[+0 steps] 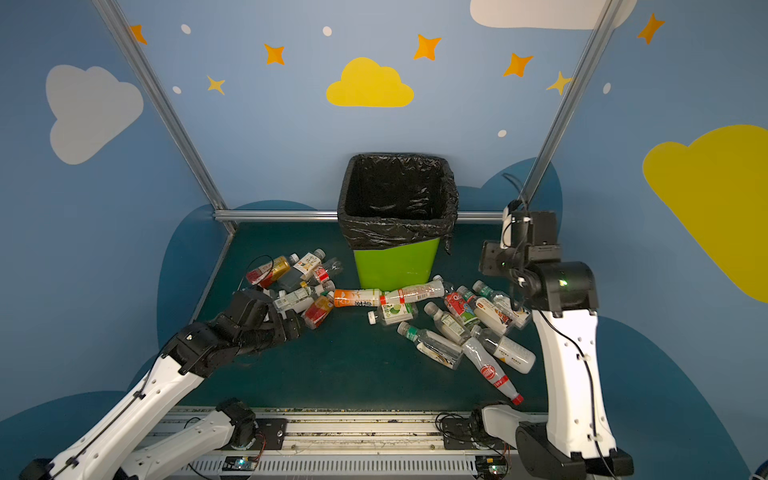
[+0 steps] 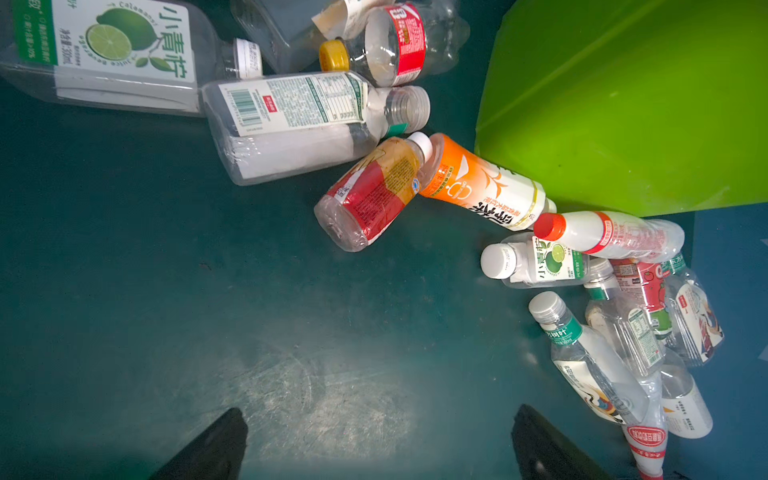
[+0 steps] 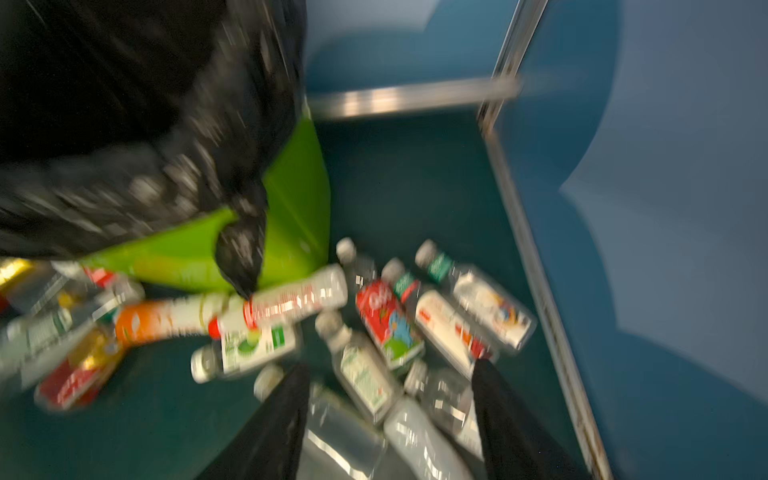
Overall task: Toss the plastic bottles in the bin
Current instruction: 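Lower the right gripper to the pile while the left gripper descends on a yellow-labelled bottle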
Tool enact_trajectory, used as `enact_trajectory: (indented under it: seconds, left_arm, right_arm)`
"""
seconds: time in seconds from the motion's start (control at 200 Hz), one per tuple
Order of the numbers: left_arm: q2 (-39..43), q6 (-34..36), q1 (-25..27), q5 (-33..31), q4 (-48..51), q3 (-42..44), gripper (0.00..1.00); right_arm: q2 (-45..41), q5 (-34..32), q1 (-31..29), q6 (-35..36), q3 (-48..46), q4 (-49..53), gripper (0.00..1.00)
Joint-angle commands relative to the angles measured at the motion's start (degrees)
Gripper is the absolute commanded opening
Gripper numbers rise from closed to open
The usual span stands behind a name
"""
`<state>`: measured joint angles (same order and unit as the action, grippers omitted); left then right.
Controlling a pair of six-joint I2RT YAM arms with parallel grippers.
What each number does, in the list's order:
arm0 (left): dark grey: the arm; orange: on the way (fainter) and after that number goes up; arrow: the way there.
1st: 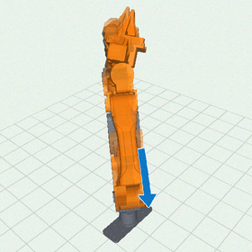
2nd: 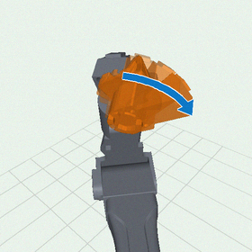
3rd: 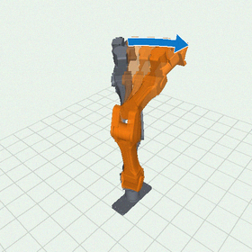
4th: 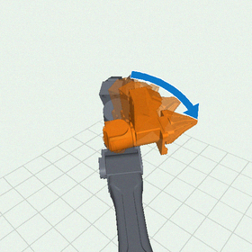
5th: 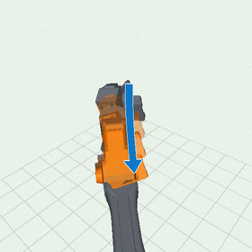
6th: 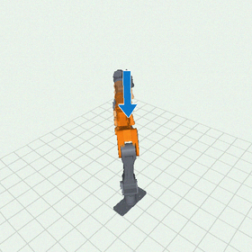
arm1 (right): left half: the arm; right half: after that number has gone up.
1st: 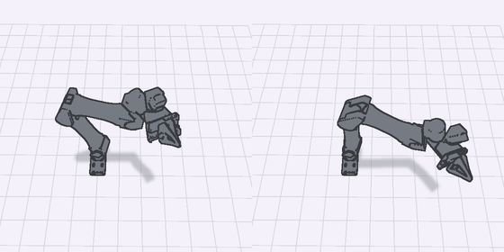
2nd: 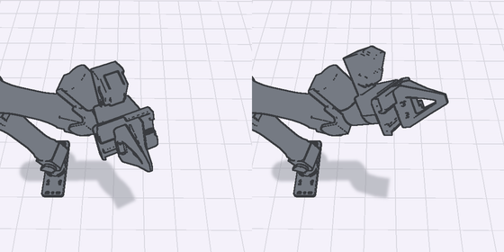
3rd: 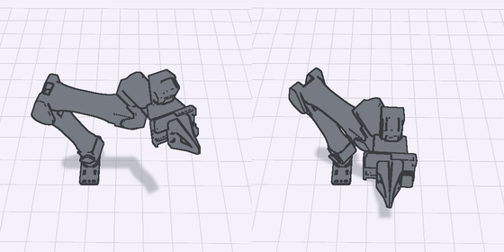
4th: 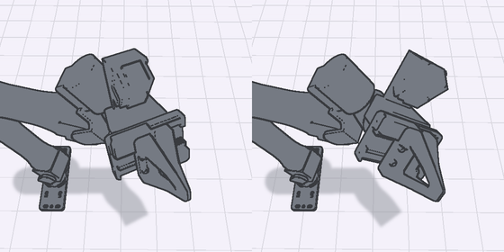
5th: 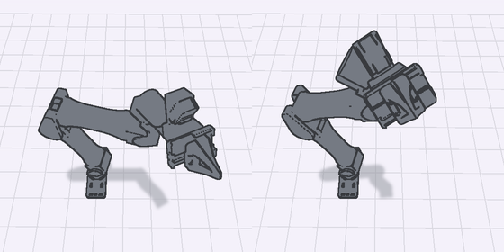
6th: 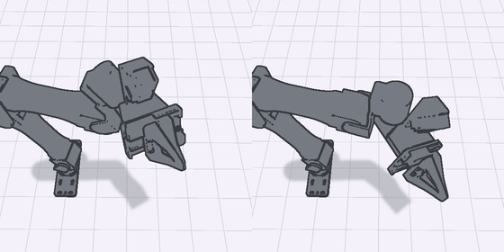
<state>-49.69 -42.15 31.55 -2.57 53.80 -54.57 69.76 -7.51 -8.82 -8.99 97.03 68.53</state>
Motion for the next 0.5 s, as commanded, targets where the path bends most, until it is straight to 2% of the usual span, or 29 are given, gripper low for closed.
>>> enact_trajectory:
  seconds: [0.0,0.15,0.285,0.496]
  left_arm:
    - [-0.4,1.5,0.1,0.3,-1.7,1.1,1.0]
    - [-4.0,3.7,0.1,-2.3,-2.7,3.0,1.0]
    - [-9.5,7.1,0.1,-3.9,-2.4,0.9,0.99]
    - [-19.2,15.4,-0.5,-6.2,-4.1,-3.4,0.99]
  right_arm:
    - [-4.1,8.8,0.1,-3.7,-8.6,3.5,0.63]
    - [-8.3,17.4,-0.1,-7.2,-20.6,0.0,0.62]
    - [-11.3,24.0,-2.0,-11.7,-28.4,-4.4,0.47]
    - [-12.5,22.6,-10.8,-15.8,-34.9,-5.6,0.46]
